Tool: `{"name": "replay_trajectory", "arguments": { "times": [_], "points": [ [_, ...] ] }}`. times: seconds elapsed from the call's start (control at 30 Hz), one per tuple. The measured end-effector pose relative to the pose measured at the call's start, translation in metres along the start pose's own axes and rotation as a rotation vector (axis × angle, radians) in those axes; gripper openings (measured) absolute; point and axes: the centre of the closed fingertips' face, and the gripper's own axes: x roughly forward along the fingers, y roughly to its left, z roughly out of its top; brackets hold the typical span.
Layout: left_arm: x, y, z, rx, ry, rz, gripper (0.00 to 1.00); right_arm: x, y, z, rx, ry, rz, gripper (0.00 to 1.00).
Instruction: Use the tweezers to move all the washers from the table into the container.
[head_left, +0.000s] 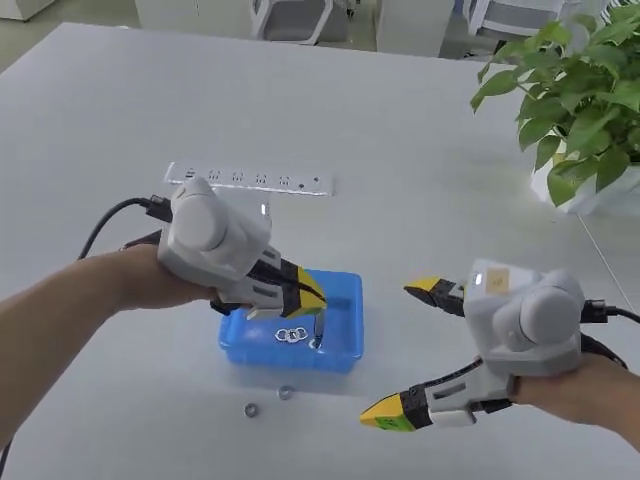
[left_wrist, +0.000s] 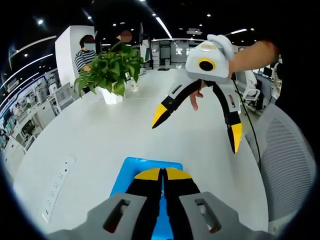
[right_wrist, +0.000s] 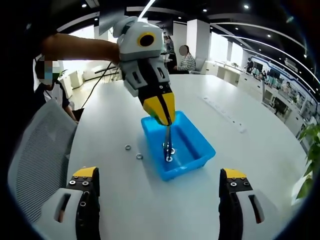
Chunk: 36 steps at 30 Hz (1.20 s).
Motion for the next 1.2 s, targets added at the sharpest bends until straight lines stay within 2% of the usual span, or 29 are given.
{"name": "replay_trajectory", "arguments": {
  "times": [0.73, 1.0, 1.2],
  "points": [
    [-0.028, -0.005, 0.02, -0.037, -0.013, 0.077, 0.04, -0.016, 0.021, -0.01, 0.021, 0.002, -0.021, 1.0],
    [-0.04, -0.009, 0.022, -0.042, -0.006, 0.106, 0.04, -0.019, 0.027, -0.005, 0.007, -0.012, -0.029, 0.98],
    [-0.051, -0.011, 0.026, -0.05, -0.02, 0.133, 0.04, -0.018, 0.032, -0.002, 0.002, -0.014, -0.029, 0.98]
  ]
}}
